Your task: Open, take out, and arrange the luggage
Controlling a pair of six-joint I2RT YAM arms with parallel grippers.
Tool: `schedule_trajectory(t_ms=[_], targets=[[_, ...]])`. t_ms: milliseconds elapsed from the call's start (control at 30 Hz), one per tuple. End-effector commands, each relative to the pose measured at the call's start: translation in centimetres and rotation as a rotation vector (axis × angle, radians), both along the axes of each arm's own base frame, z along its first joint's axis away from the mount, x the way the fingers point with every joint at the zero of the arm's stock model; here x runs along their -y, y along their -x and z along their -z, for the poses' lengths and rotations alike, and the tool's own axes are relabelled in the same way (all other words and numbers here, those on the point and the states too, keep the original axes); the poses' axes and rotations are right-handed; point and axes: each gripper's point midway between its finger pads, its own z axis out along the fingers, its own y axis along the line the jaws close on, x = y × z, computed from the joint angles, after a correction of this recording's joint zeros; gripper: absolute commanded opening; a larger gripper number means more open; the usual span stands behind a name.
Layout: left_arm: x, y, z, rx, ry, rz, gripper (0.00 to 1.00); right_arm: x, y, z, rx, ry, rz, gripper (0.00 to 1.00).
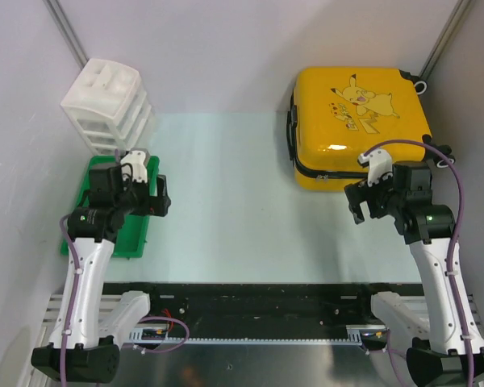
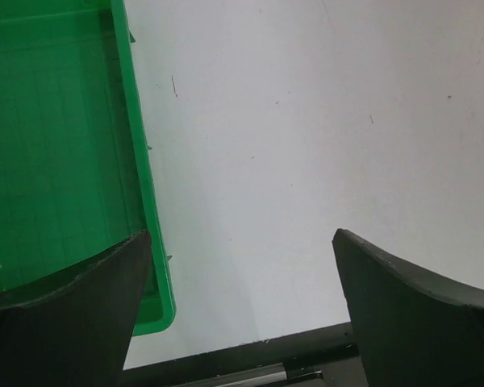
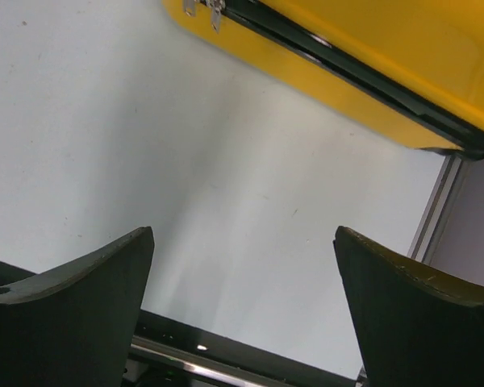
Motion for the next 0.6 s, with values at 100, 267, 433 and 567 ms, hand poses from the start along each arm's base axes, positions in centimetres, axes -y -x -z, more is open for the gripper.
schedule_trajectory(t_ms=[100,267,433,567], targets=[[0.6,-1.2,-1.3,0.006,0.073,-0.032,1.0,-3.1,-4.0,-6.5,0.15,-0.048,-0.056,1.0],[0.4,-1.7,-1.6,0.003,0.086,-0.072,1.0,-9.6,-8.9,-10.2,0.232,0.064,-0.216,1.0],[-0.4,-1.7,-1.7,0.015,0.068,-0.116,1.0,-17.0,-13.7,-14.0,0.352,0.122,-0.253,1.0],[-0.6,-1.6,-2.0,0.032,0.077,-0.132,1.0,-22.5,-17.2,-14.7,0.427,0.129,-0.181,1.0]])
